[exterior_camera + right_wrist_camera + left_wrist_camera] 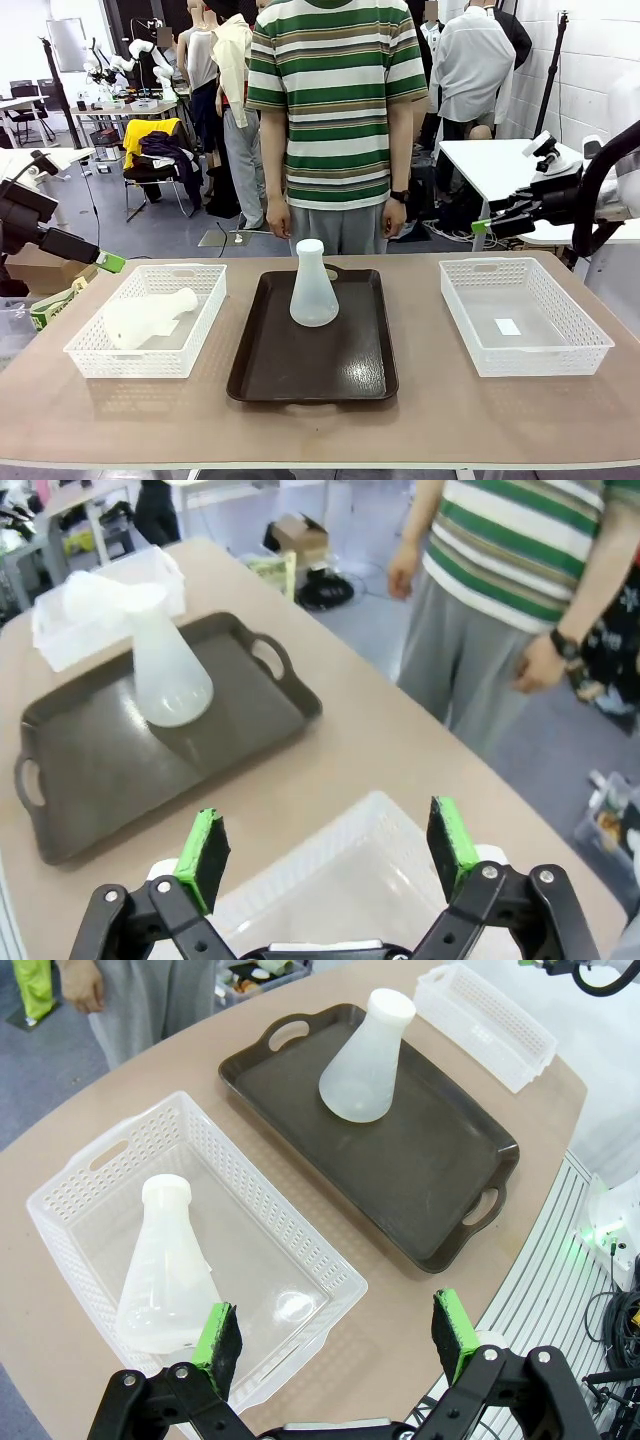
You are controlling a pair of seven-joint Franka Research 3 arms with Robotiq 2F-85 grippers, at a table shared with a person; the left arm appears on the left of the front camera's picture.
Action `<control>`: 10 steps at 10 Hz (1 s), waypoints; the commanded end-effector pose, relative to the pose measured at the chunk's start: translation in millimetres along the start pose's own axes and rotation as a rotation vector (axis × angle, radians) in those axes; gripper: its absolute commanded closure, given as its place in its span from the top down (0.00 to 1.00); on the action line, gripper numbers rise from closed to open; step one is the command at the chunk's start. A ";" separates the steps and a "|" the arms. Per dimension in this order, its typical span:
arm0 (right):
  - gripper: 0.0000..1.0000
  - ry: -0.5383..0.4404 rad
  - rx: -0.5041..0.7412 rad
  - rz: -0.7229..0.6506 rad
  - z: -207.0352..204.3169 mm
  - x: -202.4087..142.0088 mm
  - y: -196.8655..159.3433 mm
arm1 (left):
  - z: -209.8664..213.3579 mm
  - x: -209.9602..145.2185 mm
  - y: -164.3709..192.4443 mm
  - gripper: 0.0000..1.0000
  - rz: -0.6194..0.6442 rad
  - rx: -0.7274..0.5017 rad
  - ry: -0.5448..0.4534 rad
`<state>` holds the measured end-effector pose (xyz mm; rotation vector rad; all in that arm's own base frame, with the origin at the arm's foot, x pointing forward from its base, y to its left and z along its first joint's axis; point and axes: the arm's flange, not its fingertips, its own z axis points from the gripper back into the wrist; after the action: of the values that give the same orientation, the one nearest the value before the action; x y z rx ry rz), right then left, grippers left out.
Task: Prepare the laboratory tools.
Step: Pick up the Big flask that the person points to.
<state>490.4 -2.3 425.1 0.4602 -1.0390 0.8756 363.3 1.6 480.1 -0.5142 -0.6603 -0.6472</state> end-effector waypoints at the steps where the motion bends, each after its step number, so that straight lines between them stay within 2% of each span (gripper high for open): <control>1: 1.00 0.114 -0.028 -0.046 2.0 0.5 -1.5 | -0.3 -1.9 3.9 1.00 -0.017 -0.019 -0.014; 10: 1.00 0.094 -0.043 -0.034 4.8 -7.0 -6.9 | -0.3 -1.9 3.9 1.00 -0.017 -0.019 -0.014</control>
<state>491.7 -13.6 421.8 0.3957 -0.9589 0.8334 363.3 1.6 480.1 -0.5143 -0.6603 -0.6472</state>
